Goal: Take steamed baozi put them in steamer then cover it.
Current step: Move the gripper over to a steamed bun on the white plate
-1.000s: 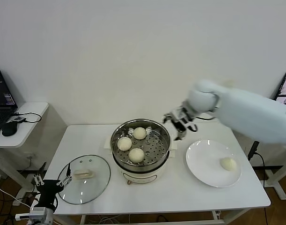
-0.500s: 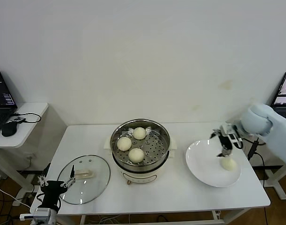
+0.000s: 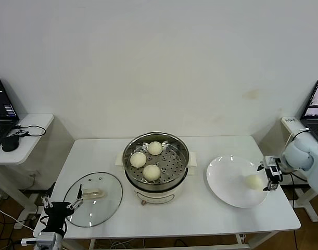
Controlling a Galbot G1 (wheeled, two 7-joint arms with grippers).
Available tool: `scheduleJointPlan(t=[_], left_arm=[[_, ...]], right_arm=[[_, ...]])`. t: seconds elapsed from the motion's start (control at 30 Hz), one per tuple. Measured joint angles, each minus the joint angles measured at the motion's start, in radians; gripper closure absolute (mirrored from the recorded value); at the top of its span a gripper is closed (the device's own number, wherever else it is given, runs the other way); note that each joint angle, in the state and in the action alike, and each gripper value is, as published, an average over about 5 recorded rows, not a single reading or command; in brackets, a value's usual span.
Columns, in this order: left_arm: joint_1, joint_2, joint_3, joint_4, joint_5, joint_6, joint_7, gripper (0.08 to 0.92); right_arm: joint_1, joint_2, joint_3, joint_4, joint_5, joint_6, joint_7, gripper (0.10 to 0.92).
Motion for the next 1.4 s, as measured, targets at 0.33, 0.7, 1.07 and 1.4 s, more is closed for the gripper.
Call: scheduleJointPlan(t=[0.33, 0.7, 1.07, 1.4], left_arm=[[-0.001, -0.002, -0.005, 0.005, 0.000, 0.000, -0.001, 0.177], [0.000, -0.004, -0.010, 0.005, 0.000, 0.000, -0.001, 0.177], [-0.001, -0.006, -0.011, 0.006, 0.000, -0.001, -0.002, 0.177], [0.000, -0.008, -0.013, 0.000, 0.000, -0.001, -0.003, 0.177]], right_arm=[[-0.022, 0.070, 0.033, -0.094, -0.062, 0.004, 0.025, 0.203], [-0.017, 0.145, 0.044, -0.187, -0.107, 0.007, 0.039, 0.204], [-0.009, 0.174, 0.048, -0.218, -0.123, 0.006, 0.036, 0.312], [0.014, 0.159, 0.031, -0.198, -0.106, -0.004, 0.012, 0.391]])
